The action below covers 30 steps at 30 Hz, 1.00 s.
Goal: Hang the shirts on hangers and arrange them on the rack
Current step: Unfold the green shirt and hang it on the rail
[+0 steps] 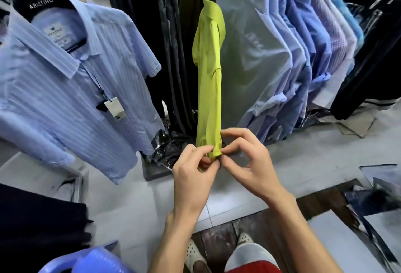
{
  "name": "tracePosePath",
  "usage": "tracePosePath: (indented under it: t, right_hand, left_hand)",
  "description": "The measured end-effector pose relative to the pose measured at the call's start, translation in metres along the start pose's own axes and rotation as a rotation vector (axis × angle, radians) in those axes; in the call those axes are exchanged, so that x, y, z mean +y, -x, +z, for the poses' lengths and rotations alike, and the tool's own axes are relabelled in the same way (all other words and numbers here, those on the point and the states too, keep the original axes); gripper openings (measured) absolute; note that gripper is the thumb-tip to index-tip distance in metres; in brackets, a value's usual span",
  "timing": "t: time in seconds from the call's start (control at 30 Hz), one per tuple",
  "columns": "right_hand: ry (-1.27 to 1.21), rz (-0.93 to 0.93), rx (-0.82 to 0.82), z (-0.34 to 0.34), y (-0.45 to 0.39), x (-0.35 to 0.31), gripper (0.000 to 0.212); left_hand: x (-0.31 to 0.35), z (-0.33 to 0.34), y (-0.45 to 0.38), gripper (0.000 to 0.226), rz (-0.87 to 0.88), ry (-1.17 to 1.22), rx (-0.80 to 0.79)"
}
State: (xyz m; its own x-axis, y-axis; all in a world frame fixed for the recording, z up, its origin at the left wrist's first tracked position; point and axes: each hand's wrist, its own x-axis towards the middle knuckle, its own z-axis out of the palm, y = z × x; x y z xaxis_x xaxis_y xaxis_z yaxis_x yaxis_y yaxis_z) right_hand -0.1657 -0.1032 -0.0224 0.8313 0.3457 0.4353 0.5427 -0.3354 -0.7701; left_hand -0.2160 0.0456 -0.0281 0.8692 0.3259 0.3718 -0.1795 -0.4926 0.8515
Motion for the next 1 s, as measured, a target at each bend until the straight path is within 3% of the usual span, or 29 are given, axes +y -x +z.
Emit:
tracePosePath:
  t: [0.13, 0.33, 0.47, 0.6, 0.73, 0.9, 1.0]
  right_hand:
    - [-0.133, 0.076, -0.105, -0.015, 0.005, -0.005, 0.012]
    - [-0.037, -0.023, -0.01, -0.04, 0.009, -0.006, 0.039]
    - [0.068, -0.203, 0.109, -0.046, 0.013, -0.001, 0.015]
    - [-0.024, -0.182, 0.039, -0.039, 0.019, 0.001, 0.02]
    - [-0.141, 0.008, 0.053, -0.019, 0.02, 0.002, 0.028]
    - [0.027, 0.159, -0.09, 0.005, 0.016, 0.018, 0.022]
    - [0.152, 0.207, -0.076, 0.017, 0.015, 0.032, 0.028]
  left_hand:
    - [0.007, -0.002, 0.014, 0.021, 0.079, -0.076, 0.06]
    - [0.026, 0.009, 0.024, 0.02, 0.245, -0.092, 0.171]
    - [0.037, 0.024, 0.03, 0.015, 0.251, -0.112, 0.286]
    - [0.041, 0.036, 0.034, 0.028, 0.224, -0.022, 0.262]
    - [0.041, 0.036, 0.035, 0.03, 0.113, 0.178, 0.196]
    - [0.035, 0.017, 0.026, 0.027, -0.026, 0.27, 0.105]
    - [0.032, 0.002, 0.014, 0.029, -0.156, 0.434, 0.113]
